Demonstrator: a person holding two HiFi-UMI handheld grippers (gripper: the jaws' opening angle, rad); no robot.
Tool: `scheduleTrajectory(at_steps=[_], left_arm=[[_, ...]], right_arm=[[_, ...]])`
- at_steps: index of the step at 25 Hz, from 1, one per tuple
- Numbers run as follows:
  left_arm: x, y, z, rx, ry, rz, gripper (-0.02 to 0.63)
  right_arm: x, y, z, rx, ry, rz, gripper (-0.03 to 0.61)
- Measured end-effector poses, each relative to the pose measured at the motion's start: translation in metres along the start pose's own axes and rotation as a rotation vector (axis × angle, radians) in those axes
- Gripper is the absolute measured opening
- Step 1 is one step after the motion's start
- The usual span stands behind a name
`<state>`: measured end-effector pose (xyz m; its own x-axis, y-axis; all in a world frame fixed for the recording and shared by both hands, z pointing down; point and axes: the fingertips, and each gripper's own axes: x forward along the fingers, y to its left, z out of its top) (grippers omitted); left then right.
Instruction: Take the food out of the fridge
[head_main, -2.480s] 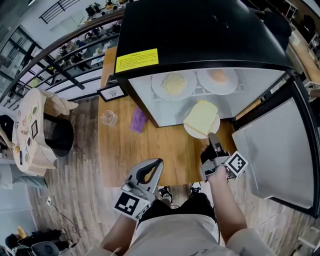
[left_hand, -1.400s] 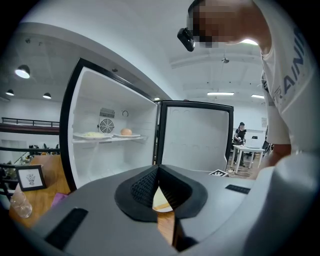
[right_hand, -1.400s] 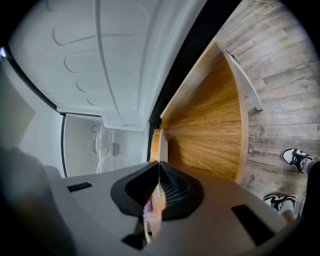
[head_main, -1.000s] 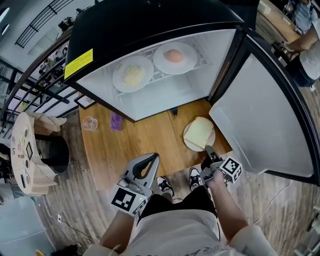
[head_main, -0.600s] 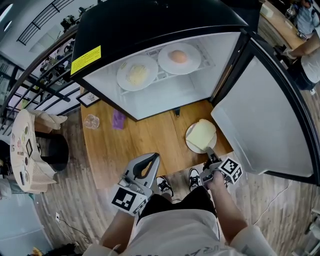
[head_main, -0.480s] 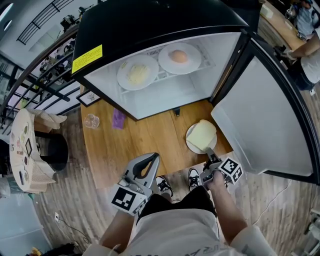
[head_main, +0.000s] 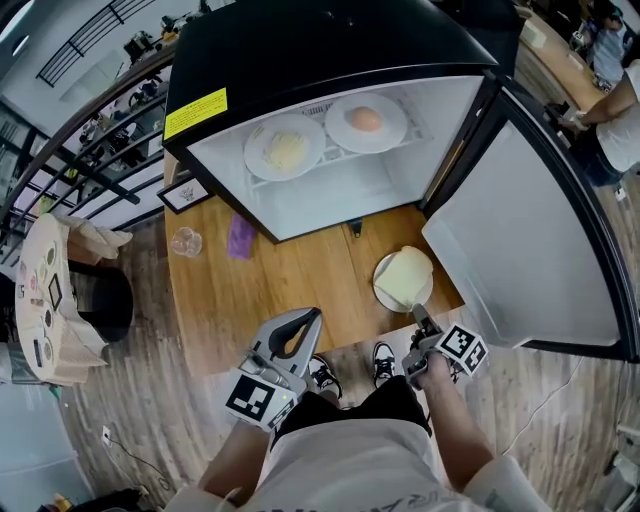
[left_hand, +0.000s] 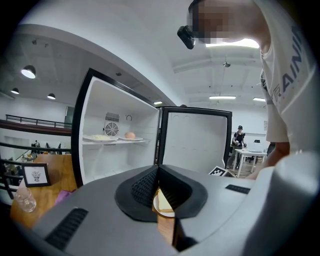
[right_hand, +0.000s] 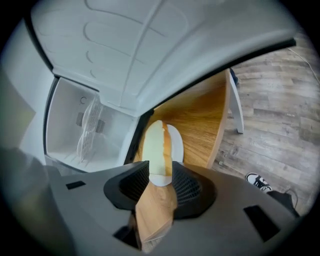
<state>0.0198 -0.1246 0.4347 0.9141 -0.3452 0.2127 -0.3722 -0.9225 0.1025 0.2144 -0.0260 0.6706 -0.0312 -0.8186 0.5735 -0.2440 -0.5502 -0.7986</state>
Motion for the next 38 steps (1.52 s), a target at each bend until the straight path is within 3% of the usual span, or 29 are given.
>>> scheduleTrajectory(at_steps=[2, 4, 5, 14, 17, 27, 38], left_arm=[[-0.002, 0.000, 0.003, -0.001, -0.015, 0.002, 0.009], [-0.004, 0.001, 0.009, 0.001, -0.034, 0.005, 0.009], [-0.005, 0.001, 0.013, 0.003, -0.045, 0.007, 0.009], [-0.024, 0.011, 0.044, 0.002, -0.142, 0.039, 0.009], [-0.030, 0.016, 0.061, 0.021, -0.176, 0.050, 0.009], [-0.049, 0.022, 0.107, 0.098, -0.249, 0.073, 0.009], [-0.052, 0.028, 0.117, 0.107, -0.270, 0.073, 0.008]], right_arm=[[-0.008, 0.023, -0.003, -0.104, -0.004, 0.044, 0.143], [-0.015, 0.051, -0.002, -0.219, -0.022, 0.096, 0.043], [-0.017, 0.067, -0.001, -0.272, -0.032, 0.124, 0.034], [-0.059, 0.224, 0.006, -0.833, -0.197, 0.354, 0.021], [-0.076, 0.266, 0.005, -0.965, -0.243, 0.408, 0.020], [-0.124, 0.343, 0.012, -1.082, -0.348, 0.516, 0.020], [-0.120, 0.348, 0.014, -1.035, -0.339, 0.516, 0.021]])
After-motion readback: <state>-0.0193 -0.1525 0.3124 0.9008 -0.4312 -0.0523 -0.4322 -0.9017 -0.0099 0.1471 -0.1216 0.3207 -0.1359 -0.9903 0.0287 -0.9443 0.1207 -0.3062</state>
